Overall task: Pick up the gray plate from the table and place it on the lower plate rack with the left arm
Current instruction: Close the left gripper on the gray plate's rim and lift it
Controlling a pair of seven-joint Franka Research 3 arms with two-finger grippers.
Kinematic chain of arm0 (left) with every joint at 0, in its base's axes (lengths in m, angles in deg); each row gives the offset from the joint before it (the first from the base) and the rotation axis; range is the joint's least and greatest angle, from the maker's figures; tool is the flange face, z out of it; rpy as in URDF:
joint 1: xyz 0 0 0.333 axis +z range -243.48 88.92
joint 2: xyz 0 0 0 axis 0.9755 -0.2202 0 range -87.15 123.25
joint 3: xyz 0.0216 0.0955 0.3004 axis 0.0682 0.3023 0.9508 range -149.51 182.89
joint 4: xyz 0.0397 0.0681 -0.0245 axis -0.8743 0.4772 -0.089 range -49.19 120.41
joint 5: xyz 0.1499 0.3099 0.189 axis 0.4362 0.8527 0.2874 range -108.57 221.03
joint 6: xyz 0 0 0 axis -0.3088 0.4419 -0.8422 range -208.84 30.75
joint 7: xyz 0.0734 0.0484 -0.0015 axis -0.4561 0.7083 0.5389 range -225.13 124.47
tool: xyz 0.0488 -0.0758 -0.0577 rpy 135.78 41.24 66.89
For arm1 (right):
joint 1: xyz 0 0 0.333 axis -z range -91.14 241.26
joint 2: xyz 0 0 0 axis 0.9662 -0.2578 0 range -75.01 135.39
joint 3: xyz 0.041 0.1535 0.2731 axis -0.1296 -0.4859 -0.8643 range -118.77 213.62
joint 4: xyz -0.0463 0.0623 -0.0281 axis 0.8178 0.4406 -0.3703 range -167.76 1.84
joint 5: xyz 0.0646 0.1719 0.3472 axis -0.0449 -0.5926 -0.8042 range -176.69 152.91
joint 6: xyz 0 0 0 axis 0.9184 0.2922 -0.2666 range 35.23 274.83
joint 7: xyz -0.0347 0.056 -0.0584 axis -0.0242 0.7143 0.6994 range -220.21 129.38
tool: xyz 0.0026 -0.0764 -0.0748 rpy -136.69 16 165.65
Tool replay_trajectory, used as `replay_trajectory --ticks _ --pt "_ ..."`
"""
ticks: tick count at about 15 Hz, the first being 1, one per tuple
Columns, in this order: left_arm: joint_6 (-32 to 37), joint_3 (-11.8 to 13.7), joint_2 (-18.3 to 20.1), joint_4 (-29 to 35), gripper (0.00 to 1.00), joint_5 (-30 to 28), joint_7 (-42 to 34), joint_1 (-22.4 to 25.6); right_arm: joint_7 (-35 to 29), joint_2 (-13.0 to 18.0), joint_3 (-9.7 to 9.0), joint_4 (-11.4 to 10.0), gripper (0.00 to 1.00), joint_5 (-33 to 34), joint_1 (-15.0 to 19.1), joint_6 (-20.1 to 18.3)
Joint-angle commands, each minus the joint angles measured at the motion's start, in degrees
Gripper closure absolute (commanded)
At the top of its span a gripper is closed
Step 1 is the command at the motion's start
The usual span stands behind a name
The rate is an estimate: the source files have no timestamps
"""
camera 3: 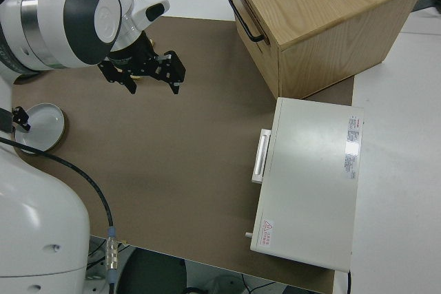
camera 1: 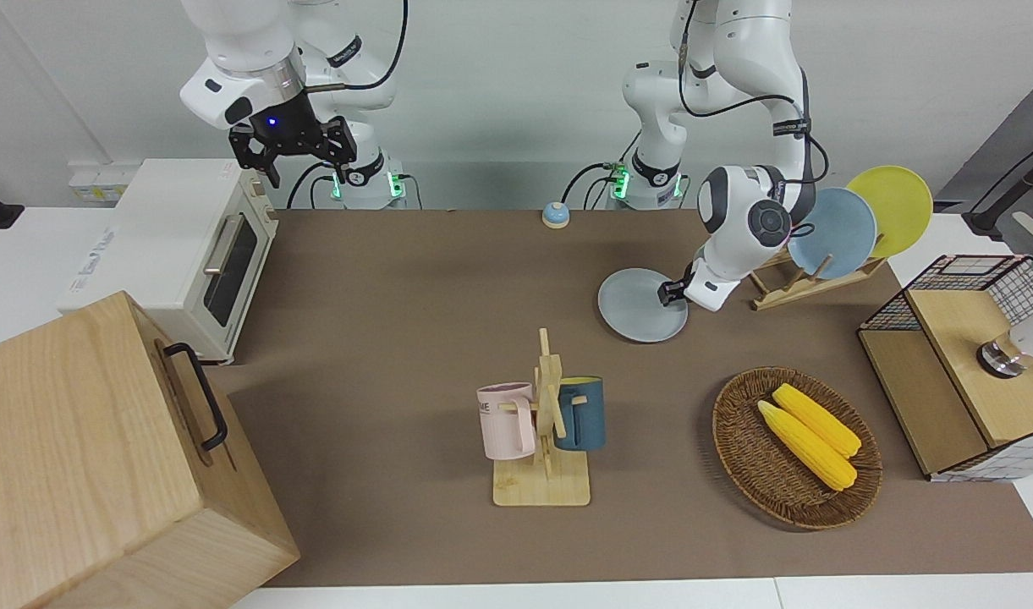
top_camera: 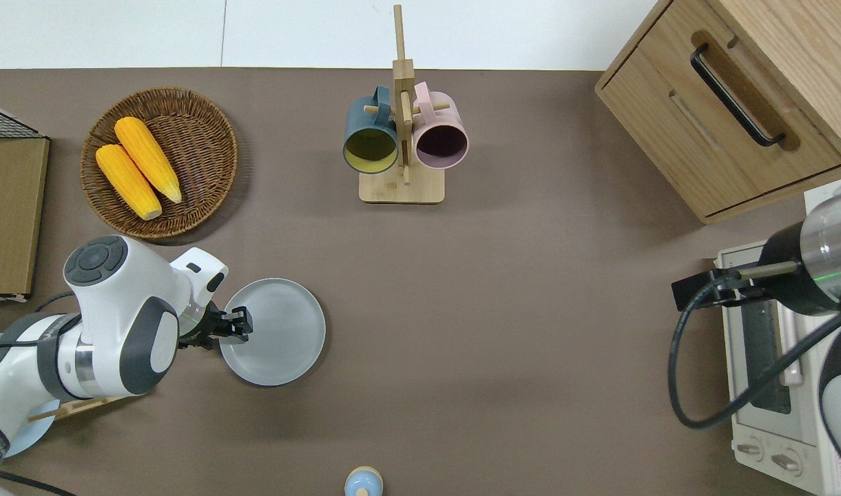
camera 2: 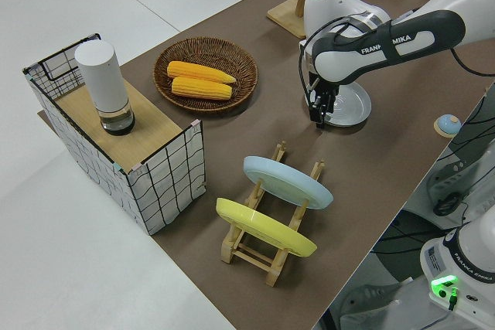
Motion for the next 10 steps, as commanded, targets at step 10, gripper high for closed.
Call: replay_trajectory --ticks 10 --pt "9.7 2.5 0.3 -8.2 1.00 -2.4 0.5 -0.1 0.2 0.3 -0.38 0.3 0.011 -0.2 0.8 -0.9"
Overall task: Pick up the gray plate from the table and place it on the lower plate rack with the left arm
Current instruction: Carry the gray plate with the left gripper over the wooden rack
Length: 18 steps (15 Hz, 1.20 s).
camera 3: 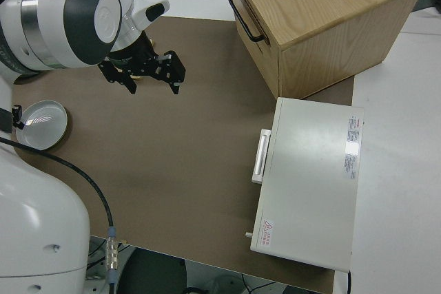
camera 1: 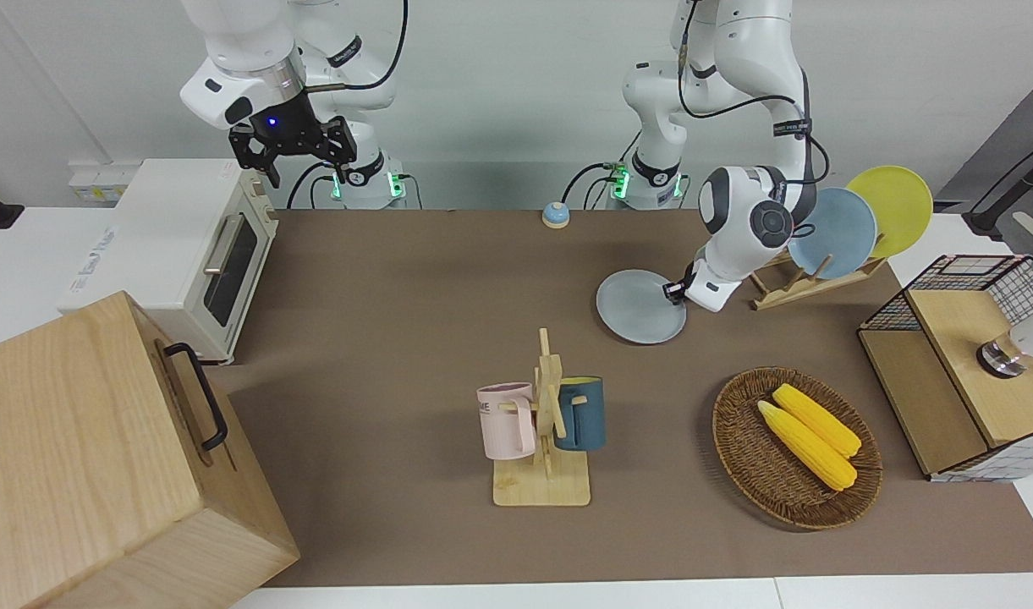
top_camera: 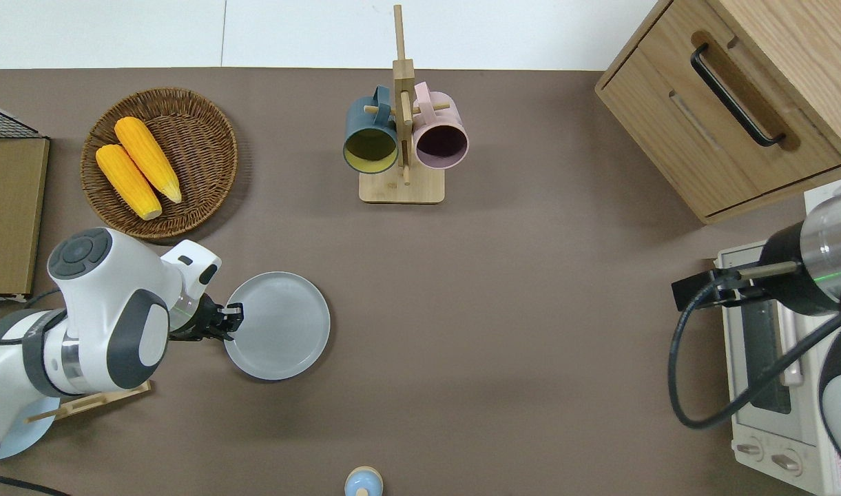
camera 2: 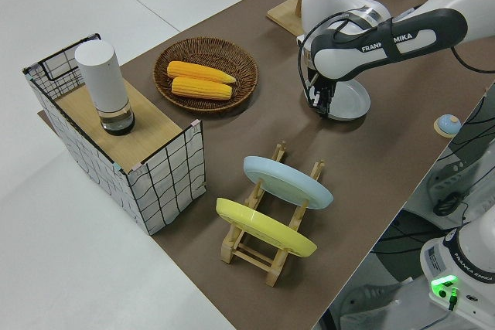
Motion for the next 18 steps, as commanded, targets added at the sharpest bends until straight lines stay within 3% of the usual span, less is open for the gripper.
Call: replay_trajectory --ticks 1,7,11,18 --pt "9.3 2.7 -0.1 -7.4 1.00 -0.4 0.1 -0.1 0.2 0.3 -0.38 0.3 0.011 -0.2 0.8 -0.9" --pt "22.3 5.6 0.2 -17.5 1.00 1.8 0.6 0.0 0.2 0.3 -0.38 0.3 0.011 -0.2 0.8 -0.9" --pt "28.6 6.6 1.7 -20.9 1.00 11.1 0.8 -0.5 0.2 0.3 -0.38 0.3 0.011 -0.2 0.8 -0.9" --pt "39.1 4.7 1.9 -25.7 1.00 29.1 1.3 -2.0 0.2 0.3 -0.38 0.3 0.011 -0.2 0.8 -0.9"
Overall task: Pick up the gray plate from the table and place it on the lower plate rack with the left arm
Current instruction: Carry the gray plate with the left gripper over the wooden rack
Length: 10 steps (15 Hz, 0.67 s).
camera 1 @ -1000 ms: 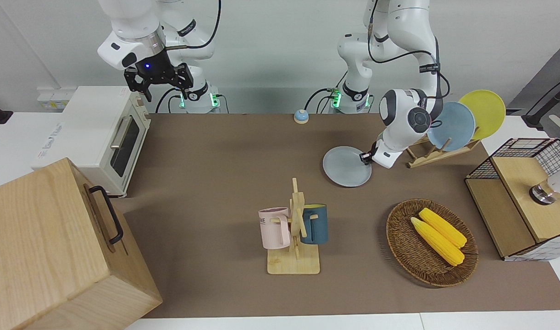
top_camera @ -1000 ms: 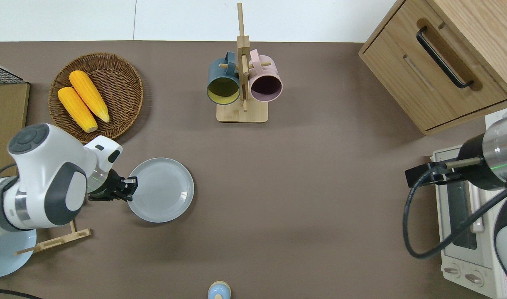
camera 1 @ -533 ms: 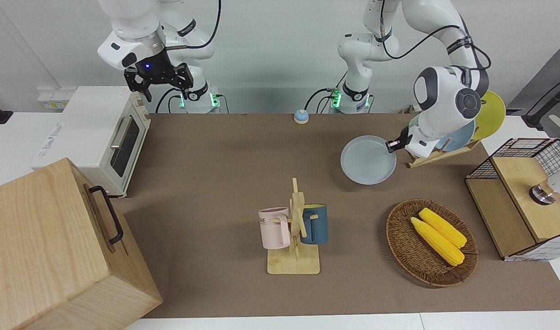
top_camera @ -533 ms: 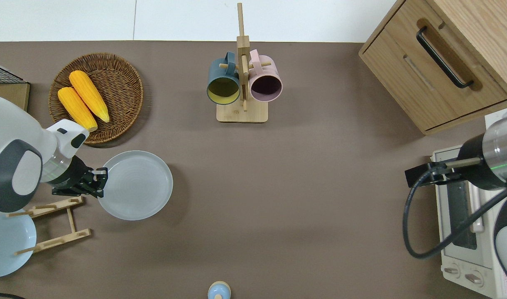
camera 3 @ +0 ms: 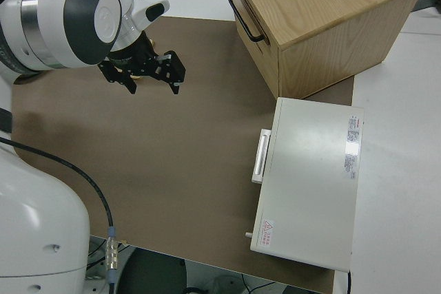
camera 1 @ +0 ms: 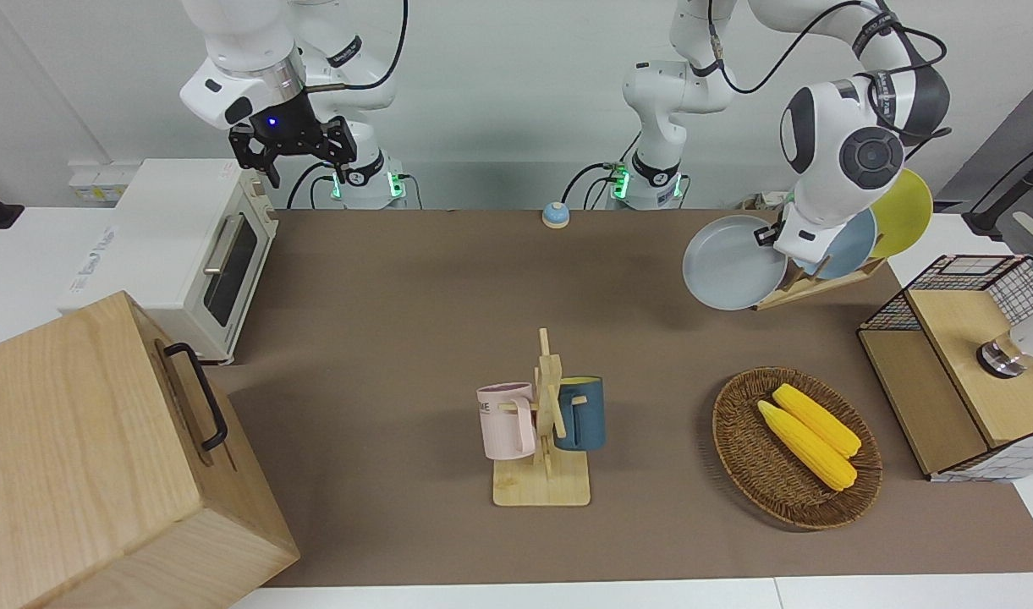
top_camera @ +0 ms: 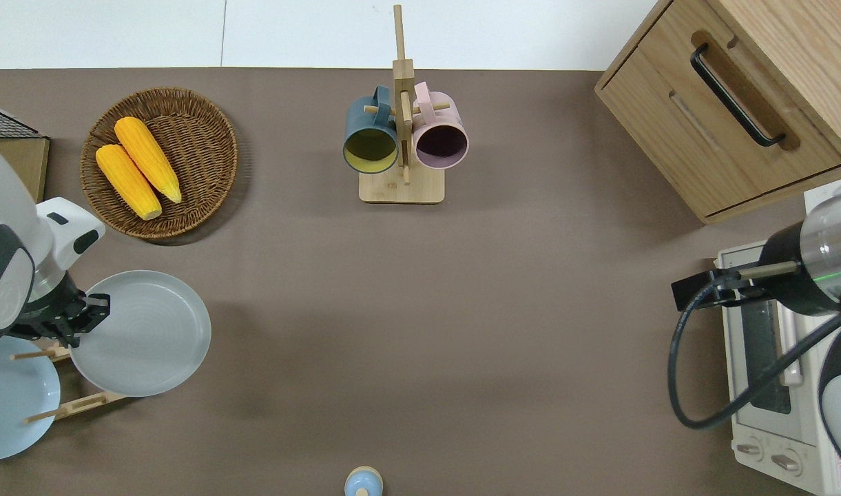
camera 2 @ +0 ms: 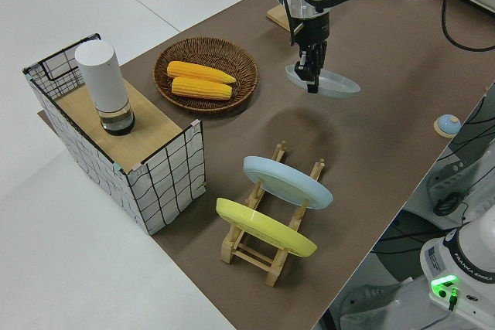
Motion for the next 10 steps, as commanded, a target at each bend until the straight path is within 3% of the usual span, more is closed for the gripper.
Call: replay_trajectory --ticks 1,4,10 --pt "4.3 -1.2 -0.2 -1.8 1.00 8.7 1.2 -1.2 0.2 0.3 -0.38 0.3 0.011 -0.2 0.8 -0.9" --pt "5.8 -2.4 -0.6 -1.4 1.00 16.6 1.8 -1.2 0.2 0.3 -0.38 0.3 0.011 -0.2 0.8 -0.9" --pt "8.6 -2.4 -2.4 -0.2 1.00 23.9 2.0 -1.2 0.2 0.3 -0.38 0.3 0.011 -0.2 0.8 -0.9"
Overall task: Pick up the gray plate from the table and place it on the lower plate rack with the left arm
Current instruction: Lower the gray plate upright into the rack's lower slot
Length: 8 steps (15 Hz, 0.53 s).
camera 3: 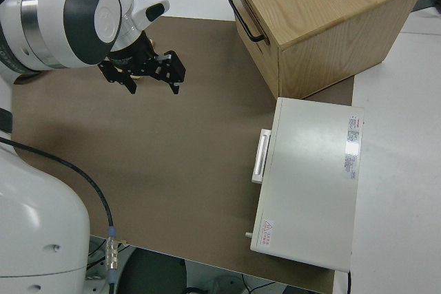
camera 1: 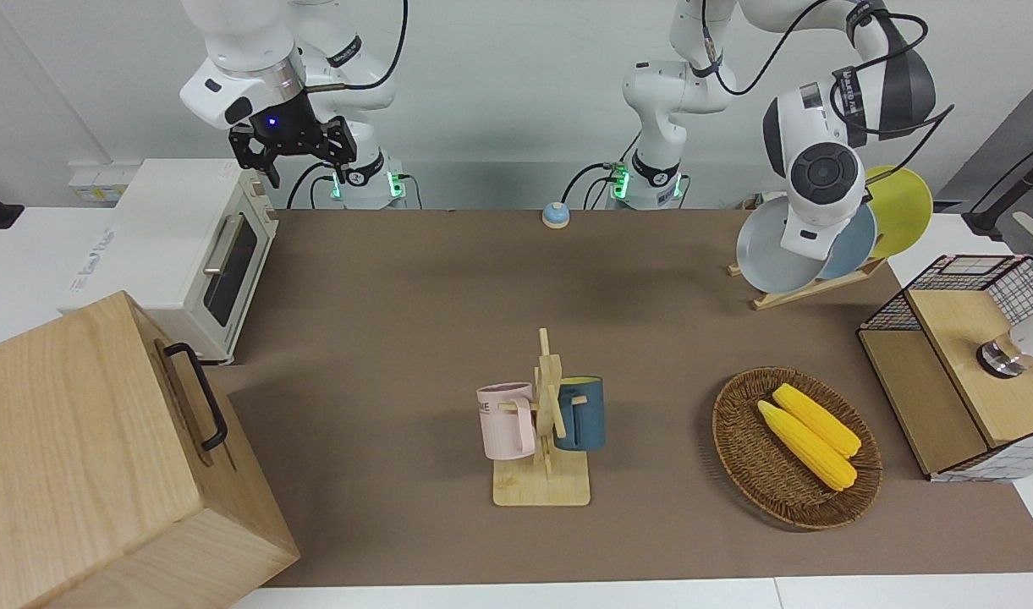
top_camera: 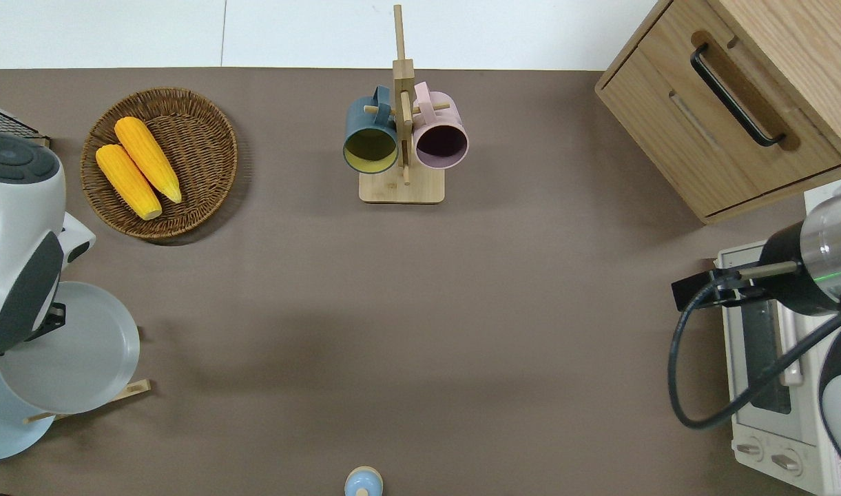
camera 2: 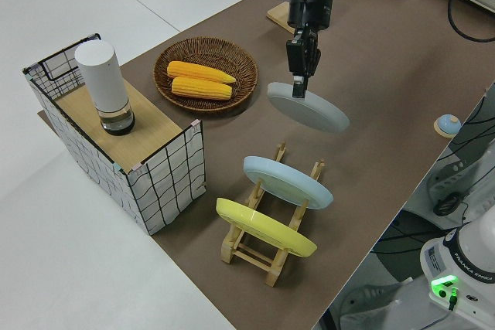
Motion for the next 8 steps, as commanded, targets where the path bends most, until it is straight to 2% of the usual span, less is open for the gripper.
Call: replay_trajectory --ticks 1,4,8 --pt "3.5 0.3 -1.5 0.7 1.00 5.1 1.1 -0.8 0.2 0.3 -0.38 0.3 0.011 -0.2 0.8 -0.9" --pt "5.7 0.3 -2.5 2.4 1.00 8.4 2.4 -0.9 0.2 0.3 -0.38 0.3 0.011 -0.2 0.8 -0.9" --pt "7.2 0.2 -4.6 2.5 1.00 8.5 6.2 -1.2 0.2 0.3 -0.38 0.3 0.013 -0.2 0.8 -0.9"
